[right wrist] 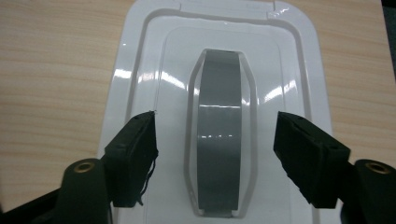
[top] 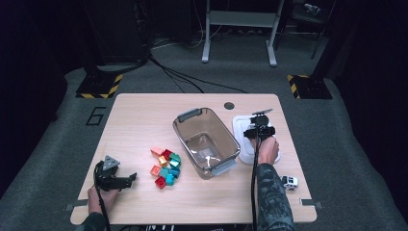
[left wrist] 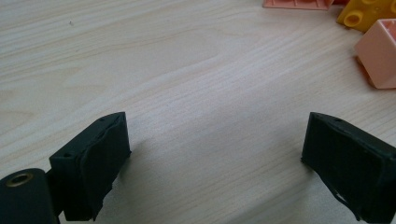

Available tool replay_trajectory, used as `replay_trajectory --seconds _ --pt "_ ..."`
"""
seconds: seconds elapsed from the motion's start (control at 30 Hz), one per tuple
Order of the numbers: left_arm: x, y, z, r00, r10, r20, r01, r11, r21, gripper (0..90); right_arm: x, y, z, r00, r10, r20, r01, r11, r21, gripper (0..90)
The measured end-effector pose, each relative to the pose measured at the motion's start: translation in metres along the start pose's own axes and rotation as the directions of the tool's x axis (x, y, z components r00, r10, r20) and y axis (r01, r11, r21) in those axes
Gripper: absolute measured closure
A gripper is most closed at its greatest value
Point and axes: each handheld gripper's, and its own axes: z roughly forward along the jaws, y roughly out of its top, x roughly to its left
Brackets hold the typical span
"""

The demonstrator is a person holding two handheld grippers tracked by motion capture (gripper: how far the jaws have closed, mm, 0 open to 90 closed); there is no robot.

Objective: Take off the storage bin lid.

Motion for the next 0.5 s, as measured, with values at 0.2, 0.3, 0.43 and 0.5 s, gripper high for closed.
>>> replay_trajectory --seconds 0.2,0.3,0.43,0.5 --pt "0.000 0.000 0.000 1.0000 -0.001 -0.002 0.001 1.0000 -0.001 7.4 -0.003 -0.003 -0.021 0.9988 -0.042 -0.025 0.042 0.999 -0.022 17.9" --pt "0.000 0.000 0.000 1.0000 0.000 0.000 0.000 1.0000 0.000 7.4 -0.005 -0.007 -0.032 0.9979 -0.053 -0.038 0.052 0.998 -0.033 15.1" --pt "0.000 0.000 0.000 1.0000 0.000 -0.001 0.000 1.0000 -0.001 7.5 -0.008 -0.014 -0.046 0.9971 -0.069 -0.034 0.067 0.996 -0.053 13.2" --pt "0.000 0.000 0.000 1.0000 0.000 0.001 0.000 1.0000 -0.001 7.6 -0.012 -0.020 -0.054 0.9960 -0.077 -0.046 0.074 0.995 -0.070 10.0"
